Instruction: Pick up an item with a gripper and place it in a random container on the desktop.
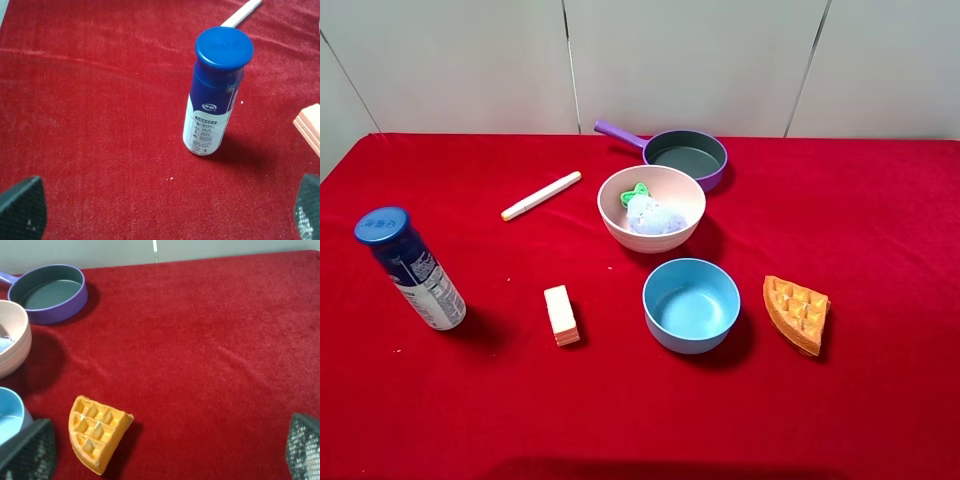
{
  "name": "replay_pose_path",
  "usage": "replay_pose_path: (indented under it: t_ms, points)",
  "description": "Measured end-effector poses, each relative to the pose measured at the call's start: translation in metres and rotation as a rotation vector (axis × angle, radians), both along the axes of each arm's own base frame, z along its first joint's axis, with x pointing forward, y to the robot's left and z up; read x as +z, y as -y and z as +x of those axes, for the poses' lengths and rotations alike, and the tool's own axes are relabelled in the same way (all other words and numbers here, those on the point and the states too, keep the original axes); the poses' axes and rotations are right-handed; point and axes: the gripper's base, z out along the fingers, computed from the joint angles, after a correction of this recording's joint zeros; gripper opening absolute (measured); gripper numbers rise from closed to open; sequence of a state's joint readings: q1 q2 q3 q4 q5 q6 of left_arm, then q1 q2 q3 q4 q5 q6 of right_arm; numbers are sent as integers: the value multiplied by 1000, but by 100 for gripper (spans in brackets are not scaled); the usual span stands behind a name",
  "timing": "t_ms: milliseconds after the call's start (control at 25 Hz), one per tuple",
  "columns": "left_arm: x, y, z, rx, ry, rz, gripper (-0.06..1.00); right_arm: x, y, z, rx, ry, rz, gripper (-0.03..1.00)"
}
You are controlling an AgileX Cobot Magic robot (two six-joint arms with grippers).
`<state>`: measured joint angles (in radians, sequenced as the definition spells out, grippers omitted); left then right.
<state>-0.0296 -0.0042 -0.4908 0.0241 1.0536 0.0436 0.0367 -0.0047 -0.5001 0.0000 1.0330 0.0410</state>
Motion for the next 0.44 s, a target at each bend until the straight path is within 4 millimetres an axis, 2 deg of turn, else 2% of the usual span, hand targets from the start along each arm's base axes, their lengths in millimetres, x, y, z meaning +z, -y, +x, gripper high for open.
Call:
replay_pose_path:
  t_ms: [440]
  points:
    - [0,0,0,0,0,0,99,0,0,0,0,0,0,69]
